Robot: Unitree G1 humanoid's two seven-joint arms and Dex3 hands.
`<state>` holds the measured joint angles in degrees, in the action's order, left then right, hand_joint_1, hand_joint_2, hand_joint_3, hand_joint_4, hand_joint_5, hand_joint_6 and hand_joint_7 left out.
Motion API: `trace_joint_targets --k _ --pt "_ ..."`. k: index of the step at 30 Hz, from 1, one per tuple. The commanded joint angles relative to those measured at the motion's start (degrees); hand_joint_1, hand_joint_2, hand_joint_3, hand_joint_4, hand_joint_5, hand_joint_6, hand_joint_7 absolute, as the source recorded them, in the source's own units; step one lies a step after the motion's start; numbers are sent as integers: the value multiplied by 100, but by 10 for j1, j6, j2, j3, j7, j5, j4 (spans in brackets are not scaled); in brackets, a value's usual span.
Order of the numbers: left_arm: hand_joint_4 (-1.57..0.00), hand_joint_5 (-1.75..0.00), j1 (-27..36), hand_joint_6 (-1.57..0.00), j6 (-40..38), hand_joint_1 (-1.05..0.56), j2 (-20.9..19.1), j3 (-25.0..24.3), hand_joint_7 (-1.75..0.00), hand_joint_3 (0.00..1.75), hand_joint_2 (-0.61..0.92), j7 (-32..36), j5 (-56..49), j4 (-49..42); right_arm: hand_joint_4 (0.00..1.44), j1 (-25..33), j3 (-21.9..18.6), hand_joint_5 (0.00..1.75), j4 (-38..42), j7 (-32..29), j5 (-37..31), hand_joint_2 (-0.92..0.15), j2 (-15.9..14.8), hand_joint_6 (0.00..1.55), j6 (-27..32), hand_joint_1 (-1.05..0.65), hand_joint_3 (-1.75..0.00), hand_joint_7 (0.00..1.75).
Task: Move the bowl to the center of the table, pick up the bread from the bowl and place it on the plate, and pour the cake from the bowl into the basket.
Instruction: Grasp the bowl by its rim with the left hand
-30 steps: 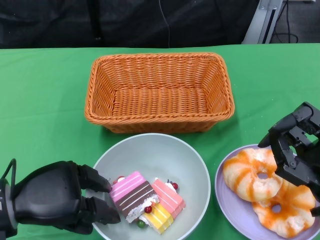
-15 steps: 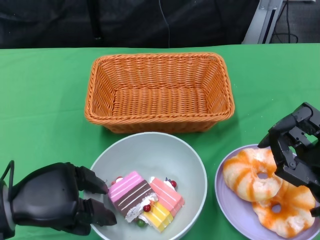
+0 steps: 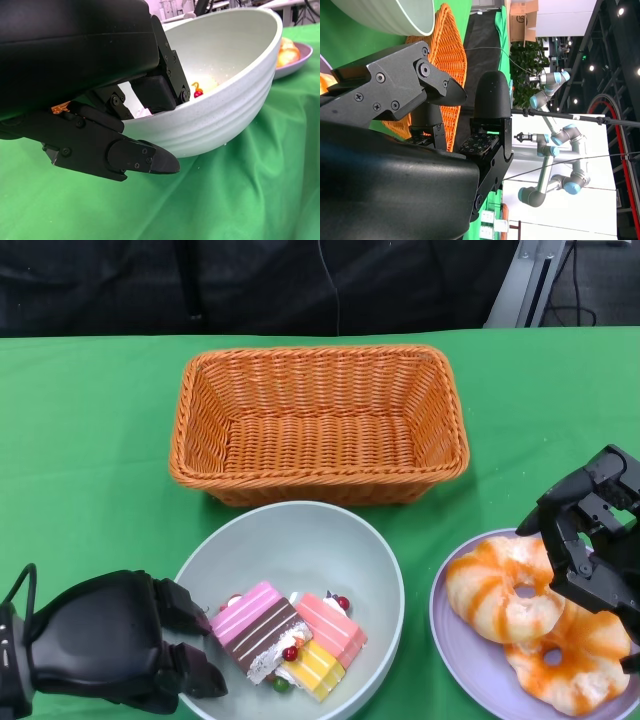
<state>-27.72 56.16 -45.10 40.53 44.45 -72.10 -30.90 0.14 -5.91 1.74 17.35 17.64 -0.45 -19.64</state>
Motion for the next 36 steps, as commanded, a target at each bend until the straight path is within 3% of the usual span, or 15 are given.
trace_joint_targets --k 1,11,24,25,27,29,33,36 --pt "-100 -17 6 -99 -16 -45 -1 4 -2 16 92 15 -11 3 72 -2 -8 168 -3 -2 4 -71 -3 62 -6 -7 -93 134" --pt "-98 -21 36 -100 -87 -44 0 2 -2 7 92 17 -13 45 70 -1 -8 169 -5 -3 0 -69 -4 61 -7 -7 -94 135" --pt "-99 -29 37 -105 -104 -45 25 20 -2 2 92 11 -13 38 73 0 -11 165 -2 -11 -1 -70 -3 62 -16 -8 -91 131" --pt "-97 -36 36 -105 -102 -44 25 22 -2 1 92 12 -14 37 73 -1 -11 165 -2 -11 0 -71 -3 62 -15 -8 -91 131" --pt "-80 -75 32 -109 -94 -43 25 24 -2 0 91 21 -12 34 73 -1 -11 165 -2 -12 0 -71 -3 62 -16 -8 -91 131" --pt "-72 -99 28 -113 -79 -42 28 27 -4 0 89 41 -7 23 72 -1 -11 165 -1 -13 -2 -71 -3 62 -17 -8 -91 131" --pt "-63 -123 24 -117 -71 -41 34 28 -4 0 88 76 -11 11 71 -3 -12 166 2 -13 -4 -71 -4 62 -20 -8 -91 132" --pt "-62 -129 21 -117 -71 -40 37 31 -4 0 89 90 -16 5 72 -2 -11 166 1 -14 0 -71 -2 62 -17 -8 -91 132"
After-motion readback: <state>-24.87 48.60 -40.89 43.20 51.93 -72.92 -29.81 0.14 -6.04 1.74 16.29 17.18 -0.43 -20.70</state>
